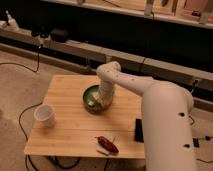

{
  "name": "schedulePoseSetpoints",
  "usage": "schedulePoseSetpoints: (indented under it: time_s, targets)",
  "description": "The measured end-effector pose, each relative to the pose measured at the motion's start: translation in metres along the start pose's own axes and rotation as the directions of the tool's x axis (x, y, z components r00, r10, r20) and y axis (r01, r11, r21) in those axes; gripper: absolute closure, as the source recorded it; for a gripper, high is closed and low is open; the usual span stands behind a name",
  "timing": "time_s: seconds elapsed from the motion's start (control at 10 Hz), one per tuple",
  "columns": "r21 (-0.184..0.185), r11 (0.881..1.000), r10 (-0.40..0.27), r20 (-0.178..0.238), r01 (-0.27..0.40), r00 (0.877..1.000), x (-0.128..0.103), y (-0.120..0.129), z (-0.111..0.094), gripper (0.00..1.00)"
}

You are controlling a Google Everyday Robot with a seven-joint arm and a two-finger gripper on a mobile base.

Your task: Push the ceramic bowl across the table

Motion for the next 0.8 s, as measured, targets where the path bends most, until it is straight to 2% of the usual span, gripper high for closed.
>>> schedulePoseSetpoints:
  time_s: [0.3, 0.4, 0.7, 0.8]
  targets:
    - [0.031, 0.999, -0.042, 0.091, 0.039, 0.995, -0.03, -0.005, 0.017, 1.0]
    - [0.036, 0.998, -0.046, 0.107, 0.043, 0.993, -0.035, -0.005, 0.02, 1.0]
    - [0.03, 0.998, -0.052, 0.159, 0.048, 0.986, -0.054, -0.001, 0.022, 1.0]
    - [0.024, 0.999, -0.05, 0.183, 0.047, 0.982, -0.068, 0.0, 0.019, 1.0]
